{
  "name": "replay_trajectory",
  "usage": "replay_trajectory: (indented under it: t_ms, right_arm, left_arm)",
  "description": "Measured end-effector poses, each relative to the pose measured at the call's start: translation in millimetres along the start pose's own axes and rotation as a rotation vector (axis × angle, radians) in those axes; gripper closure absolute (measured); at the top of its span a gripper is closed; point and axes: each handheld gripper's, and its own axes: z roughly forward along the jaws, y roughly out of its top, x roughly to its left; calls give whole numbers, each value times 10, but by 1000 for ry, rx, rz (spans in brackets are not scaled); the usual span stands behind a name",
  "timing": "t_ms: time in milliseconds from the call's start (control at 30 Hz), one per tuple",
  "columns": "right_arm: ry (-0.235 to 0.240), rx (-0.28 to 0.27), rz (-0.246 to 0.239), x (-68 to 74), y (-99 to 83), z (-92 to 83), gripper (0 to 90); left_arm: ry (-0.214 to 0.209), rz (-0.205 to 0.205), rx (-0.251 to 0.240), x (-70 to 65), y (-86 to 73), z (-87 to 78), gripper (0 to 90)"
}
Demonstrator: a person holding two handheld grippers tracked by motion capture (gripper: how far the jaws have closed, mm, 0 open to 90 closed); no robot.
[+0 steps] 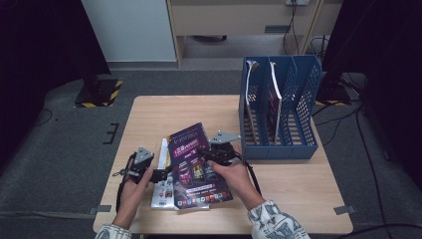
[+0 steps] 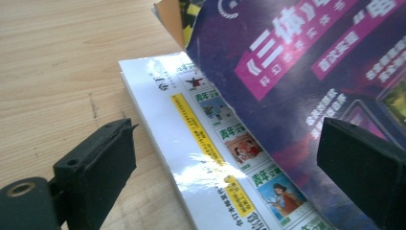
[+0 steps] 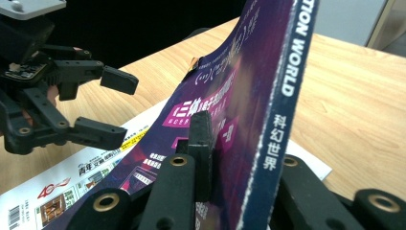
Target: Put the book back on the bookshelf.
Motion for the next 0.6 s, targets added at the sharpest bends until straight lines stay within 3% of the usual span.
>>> replay_trajectory:
  t_ms: [200, 467, 600]
  right_arm:
    - [-7, -10, -6, 5, 12, -12, 789]
    - [-43, -56, -48, 26, 70, -62, 795]
    - [-57, -87, -64, 58, 106, -93, 798]
  left_arm:
    - [-12, -3, -6, -14, 3, 12, 67]
    - [32, 16, -21, 9, -21, 15, 84]
    - [-1, -8, -33, 1, -10, 9, 68]
